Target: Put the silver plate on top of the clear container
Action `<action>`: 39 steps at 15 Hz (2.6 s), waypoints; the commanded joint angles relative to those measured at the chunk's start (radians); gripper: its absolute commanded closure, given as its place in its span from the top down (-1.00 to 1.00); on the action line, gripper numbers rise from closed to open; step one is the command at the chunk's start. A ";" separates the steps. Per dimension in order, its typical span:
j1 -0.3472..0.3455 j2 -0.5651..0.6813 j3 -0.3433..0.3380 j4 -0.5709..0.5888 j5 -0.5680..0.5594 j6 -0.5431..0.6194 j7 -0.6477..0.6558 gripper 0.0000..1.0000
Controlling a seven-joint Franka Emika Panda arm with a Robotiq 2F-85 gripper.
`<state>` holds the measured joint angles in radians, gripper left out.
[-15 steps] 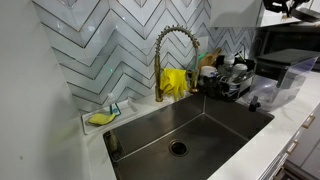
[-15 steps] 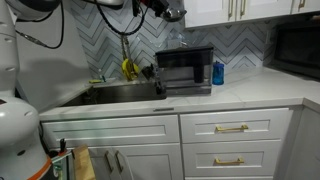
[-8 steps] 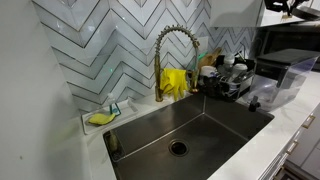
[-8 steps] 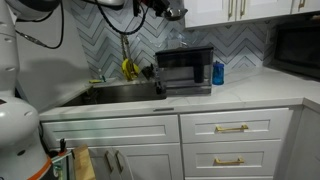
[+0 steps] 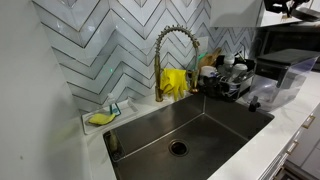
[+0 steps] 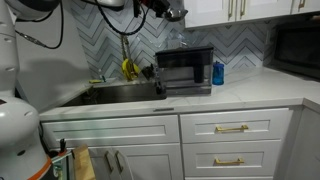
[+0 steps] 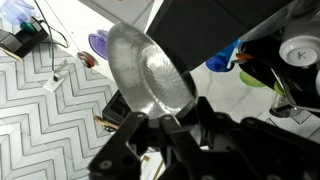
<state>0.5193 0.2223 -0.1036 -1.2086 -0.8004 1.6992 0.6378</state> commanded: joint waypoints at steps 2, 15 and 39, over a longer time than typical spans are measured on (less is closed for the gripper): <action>0.000 0.002 0.000 0.001 0.000 0.000 0.000 -0.87; -0.099 0.063 -0.050 -0.011 0.033 0.021 -0.014 -0.97; -0.117 0.256 -0.031 0.020 0.011 0.111 -0.230 -0.97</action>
<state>0.4097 0.4656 -0.1401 -1.2043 -0.7938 1.7971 0.4466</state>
